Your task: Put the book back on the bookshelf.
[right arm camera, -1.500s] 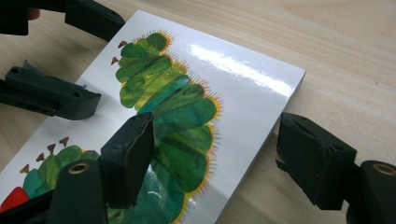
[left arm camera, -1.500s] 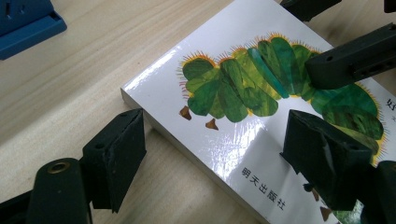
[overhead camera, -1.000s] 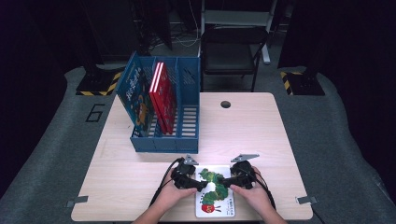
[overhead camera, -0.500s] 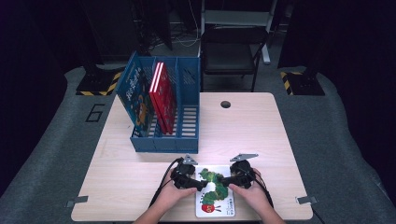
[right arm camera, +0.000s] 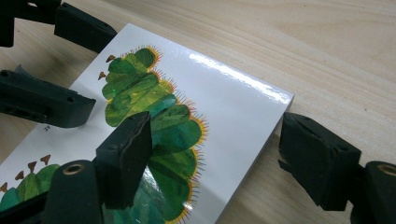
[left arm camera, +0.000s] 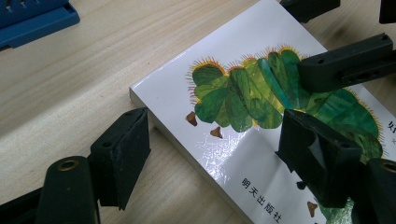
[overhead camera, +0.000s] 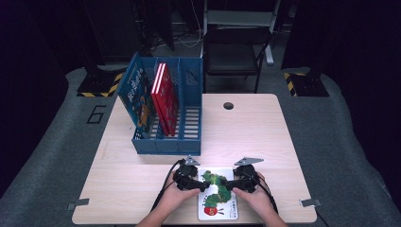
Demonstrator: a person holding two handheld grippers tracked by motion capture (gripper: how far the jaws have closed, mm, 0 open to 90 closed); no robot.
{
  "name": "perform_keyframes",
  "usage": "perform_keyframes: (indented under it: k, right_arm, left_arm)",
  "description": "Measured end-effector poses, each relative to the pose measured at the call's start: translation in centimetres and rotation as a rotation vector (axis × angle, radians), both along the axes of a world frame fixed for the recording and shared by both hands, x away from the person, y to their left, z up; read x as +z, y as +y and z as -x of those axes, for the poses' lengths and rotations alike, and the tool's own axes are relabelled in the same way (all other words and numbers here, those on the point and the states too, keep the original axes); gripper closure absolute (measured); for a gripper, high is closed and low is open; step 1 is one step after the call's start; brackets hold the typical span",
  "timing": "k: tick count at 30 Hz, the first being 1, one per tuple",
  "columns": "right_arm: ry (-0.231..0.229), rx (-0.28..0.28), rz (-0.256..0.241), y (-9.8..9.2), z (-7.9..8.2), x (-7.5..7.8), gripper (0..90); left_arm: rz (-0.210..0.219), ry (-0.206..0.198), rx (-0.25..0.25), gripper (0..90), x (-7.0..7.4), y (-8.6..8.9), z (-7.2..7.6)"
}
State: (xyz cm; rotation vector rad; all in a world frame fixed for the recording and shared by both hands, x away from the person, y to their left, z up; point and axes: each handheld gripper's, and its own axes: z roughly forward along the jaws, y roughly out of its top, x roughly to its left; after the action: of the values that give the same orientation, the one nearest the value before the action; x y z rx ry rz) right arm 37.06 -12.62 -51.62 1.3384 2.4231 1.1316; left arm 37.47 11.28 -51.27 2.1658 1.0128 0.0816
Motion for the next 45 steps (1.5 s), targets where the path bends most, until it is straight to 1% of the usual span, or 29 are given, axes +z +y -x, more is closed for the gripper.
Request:
perform_keyframes:
  k: [1,4,5,7,8,10,12,14,15,16,18,19,20,24,31,32,34,37,38,39,40,41,42,43,45]
  right_arm:
    - [0.002,0.007,0.003,0.0,0.1,0.0,25.1]
    - [0.003,-0.008,-0.008,0.0,0.3,0.0,25.3]
    - [-0.005,-0.01,-0.008,0.0,0.2,-0.1,25.4]
    - [-0.006,-0.011,-0.009,0.0,0.2,-0.1,25.5]
    - [0.0,-0.013,-0.01,0.0,0.3,0.0,25.8]
    - [0.002,-0.013,-0.014,-0.1,0.3,0.0,26.8]
    - [0.003,-0.016,-0.015,-0.1,0.3,0.0,27.3]
    - [0.009,-0.026,-0.025,-0.2,0.3,0.0,29.2]
    - [0.02,-0.035,-0.029,-0.2,0.3,0.0,30.4]
    - [0.012,-0.03,-0.029,-0.3,0.2,0.0,30.8]
    - [0.013,-0.032,-0.03,-0.3,0.2,0.0,31.2]
    - [0.029,-0.044,-0.038,-0.3,0.3,0.1,31.6]
    - [0.021,-0.04,-0.042,-0.4,0.2,0.0,32.0]
    - [0.016,-0.041,-0.05,-0.4,0.2,-0.1,32.2]
    - [0.024,-0.05,-0.055,-0.4,0.2,0.0,33.1]
    - [0.016,-0.051,-0.058,-0.5,0.1,-0.1,34.0]
    - [0.019,-0.046,-0.059,-0.5,0.1,0.0,34.0]
    - [0.022,-0.052,-0.052,-0.4,0.2,0.1,33.8]
    - [0.031,-0.052,-0.042,-0.3,0.3,0.3,33.6]
    - [0.031,-0.052,-0.042,-0.3,0.3,0.3,33.6]
    - [0.018,-0.05,-0.04,-0.3,0.3,0.3,33.9]
    - [0.025,-0.053,-0.042,-0.2,0.3,0.4,34.2]
    - [0.025,-0.053,-0.042,-0.2,0.3,0.4,34.2]
    - [0.015,-0.049,-0.048,-0.3,0.3,0.6,34.5]
    - [0.019,-0.054,-0.055,-0.3,0.4,0.7,34.6]
  left_arm:
    - [0.0,0.0,0.001,24.6,0.0,0.0,0.0]
    - [0.001,-0.001,0.002,24.6,0.0,0.0,0.0]
    - [-0.002,-0.004,0.0,24.8,0.0,0.0,0.0]
    - [-0.006,-0.005,0.0,27.1,0.0,0.0,0.0]
    - [-0.011,-0.01,-0.001,27.1,0.0,0.1,0.0]
    - [-0.001,-0.004,0.011,29.6,0.0,0.1,0.0]
    - [-0.002,-0.001,0.009,30.5,0.1,0.2,-0.1]
    - [0.001,0.003,0.015,31.3,0.1,0.2,-0.1]
    - [0.003,0.005,0.02,32.1,0.1,0.2,-0.1]
    - [0.003,0.006,0.021,32.2,0.1,0.2,-0.1]
    - [0.003,0.007,0.022,32.2,0.1,0.2,-0.1]
    - [0.002,0.008,0.023,32.2,0.1,0.2,-0.1]
    - [0.004,0.009,0.029,32.3,0.2,0.2,-0.1]
    - [0.005,0.012,0.029,32.5,0.2,0.2,-0.2]
    - [0.008,0.016,0.041,33.8,0.2,0.3,-0.2]
    - [0.011,0.02,0.037,34.6,0.3,0.3,-0.2]
    - [0.01,0.022,0.034,34.7,0.3,0.4,-0.2]
    - [0.011,0.022,0.039,34.8,0.4,0.4,-0.2]
    - [0.011,0.024,0.034,34.8,0.4,0.4,-0.2]
    - [0.009,0.024,0.032,34.8,0.5,0.5,-0.2]
    - [0.014,0.021,0.032,35.7,0.6,0.5,-0.2]
    - [0.018,0.02,0.036,35.9,0.7,0.6,-0.1]
    - [0.018,0.02,0.036,36.1,0.7,0.6,-0.1]
    - [0.026,0.02,0.035,36.5,1.0,0.7,-0.1]
    - [0.03,0.017,0.033,36.5,1.1,0.7,0.0]
